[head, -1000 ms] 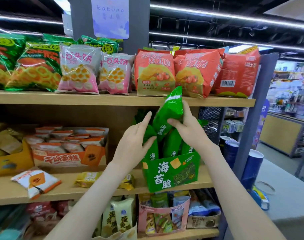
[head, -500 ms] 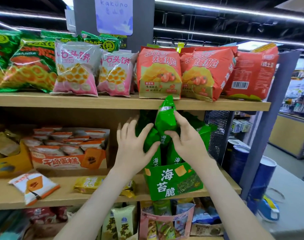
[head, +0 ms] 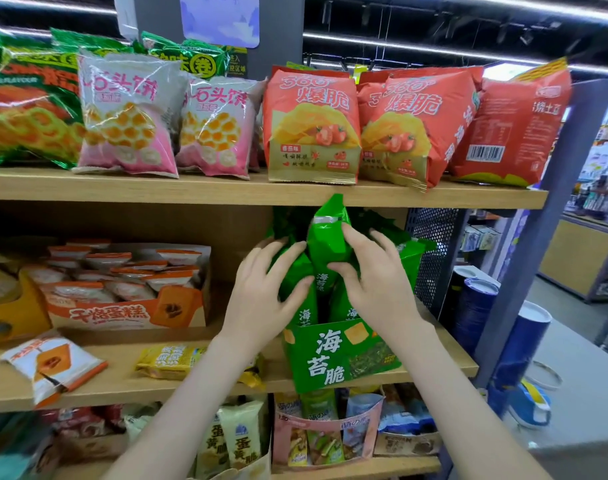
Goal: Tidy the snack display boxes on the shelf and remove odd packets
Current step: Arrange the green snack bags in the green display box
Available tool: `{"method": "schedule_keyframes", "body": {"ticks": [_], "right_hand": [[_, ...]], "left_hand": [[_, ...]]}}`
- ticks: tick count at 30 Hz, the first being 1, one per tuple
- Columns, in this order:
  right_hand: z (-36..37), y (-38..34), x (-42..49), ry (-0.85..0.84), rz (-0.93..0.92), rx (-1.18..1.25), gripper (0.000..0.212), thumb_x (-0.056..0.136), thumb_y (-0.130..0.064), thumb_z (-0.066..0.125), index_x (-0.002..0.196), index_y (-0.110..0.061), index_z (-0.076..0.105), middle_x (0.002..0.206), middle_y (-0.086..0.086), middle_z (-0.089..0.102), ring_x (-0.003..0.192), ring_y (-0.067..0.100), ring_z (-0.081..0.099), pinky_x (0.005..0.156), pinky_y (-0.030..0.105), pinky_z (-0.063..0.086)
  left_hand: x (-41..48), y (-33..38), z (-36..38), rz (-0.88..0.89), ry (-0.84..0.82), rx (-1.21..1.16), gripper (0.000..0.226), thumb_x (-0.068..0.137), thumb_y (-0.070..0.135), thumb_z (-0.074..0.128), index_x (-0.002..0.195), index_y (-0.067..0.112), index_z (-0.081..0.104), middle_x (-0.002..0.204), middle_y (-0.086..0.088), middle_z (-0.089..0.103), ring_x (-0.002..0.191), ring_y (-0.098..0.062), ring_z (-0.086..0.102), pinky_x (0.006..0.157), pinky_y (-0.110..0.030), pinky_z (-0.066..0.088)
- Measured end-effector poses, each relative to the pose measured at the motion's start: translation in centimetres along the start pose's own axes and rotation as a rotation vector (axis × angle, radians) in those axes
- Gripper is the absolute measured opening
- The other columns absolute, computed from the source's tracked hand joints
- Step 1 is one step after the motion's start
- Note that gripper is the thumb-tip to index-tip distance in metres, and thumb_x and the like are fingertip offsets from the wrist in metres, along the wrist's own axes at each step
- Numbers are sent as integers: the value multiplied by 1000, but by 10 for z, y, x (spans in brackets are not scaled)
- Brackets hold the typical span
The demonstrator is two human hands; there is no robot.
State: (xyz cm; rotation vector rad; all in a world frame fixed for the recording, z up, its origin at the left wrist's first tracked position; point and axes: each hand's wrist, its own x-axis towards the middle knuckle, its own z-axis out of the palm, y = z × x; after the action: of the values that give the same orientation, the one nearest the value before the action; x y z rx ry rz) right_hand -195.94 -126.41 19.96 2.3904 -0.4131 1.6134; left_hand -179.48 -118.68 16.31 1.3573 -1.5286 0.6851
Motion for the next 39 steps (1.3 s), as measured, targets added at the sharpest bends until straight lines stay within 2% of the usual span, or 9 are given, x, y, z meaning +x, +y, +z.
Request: {"method": "schedule_keyframes", "body": {"ticks": [3,9,13,16,19,24,30,35,39], "right_hand": [[-6,2,-10,45,-82,49,46,84,-5,64,126,-6,44,95,16,68,97,19,52,105,34,35],[4,-4,-6,12,30,-214,42,90,-18,50,132,-15,42,89,-2,68,88,15,63,113,54,18],[13,-2,-11,-38,57,-430,45,83,-9,64,125,-15,51,88,-1,71,108,24,61,114,55,6],[23,-2,-10,-131,74,-562,39,83,-7,50,121,-15,60,88,0,71,119,29,56,114,56,3],[32,-9,-6,-135,83,-649,58,86,-9,38,143,-17,43,110,-2,66,128,24,50,113,54,7],[39,1,-12,-172,40,-683,47,91,-15,45,137,-18,52,113,-5,68,134,22,43,117,53,-1],[2,11,-12,-67,57,-496,53,95,-36,49,146,-24,41,155,0,34,144,21,24,114,57,8],[-26,39,-34,-192,474,-11,79,88,-58,54,151,-38,12,161,-5,6,149,14,-3,118,45,5],[-24,38,-42,-258,597,258,79,86,-36,70,141,-43,14,157,-9,15,148,14,-3,113,34,10]], "left_hand": [[-5,3,0,19,23,-46,45,94,35,54,132,12,57,129,-13,58,122,-31,52,107,-50,40],[-3,2,2,-4,17,-21,46,95,38,52,133,12,57,129,-14,58,123,-31,52,114,-33,28],[-3,4,3,39,26,-31,44,96,36,53,131,11,58,130,-14,58,122,-31,53,110,-44,37],[-3,8,4,68,4,-30,44,96,36,53,132,12,59,132,-14,57,125,-32,51,110,-45,38],[0,9,3,53,-25,-34,46,96,38,52,134,13,56,133,-14,56,126,-31,48,110,-44,37],[3,0,1,-24,-54,-19,51,96,43,47,139,16,51,128,-16,53,124,-29,45,103,-40,40],[8,-12,2,-78,-132,-85,57,96,56,38,140,21,48,121,-14,52,113,-34,48,95,-40,42],[10,-15,5,-116,-153,-169,63,93,58,38,143,20,46,129,-13,49,127,-28,34,103,-36,28],[12,-16,11,-116,-168,-189,61,94,54,43,144,20,43,134,-13,47,135,-21,26,109,-37,24]]}}
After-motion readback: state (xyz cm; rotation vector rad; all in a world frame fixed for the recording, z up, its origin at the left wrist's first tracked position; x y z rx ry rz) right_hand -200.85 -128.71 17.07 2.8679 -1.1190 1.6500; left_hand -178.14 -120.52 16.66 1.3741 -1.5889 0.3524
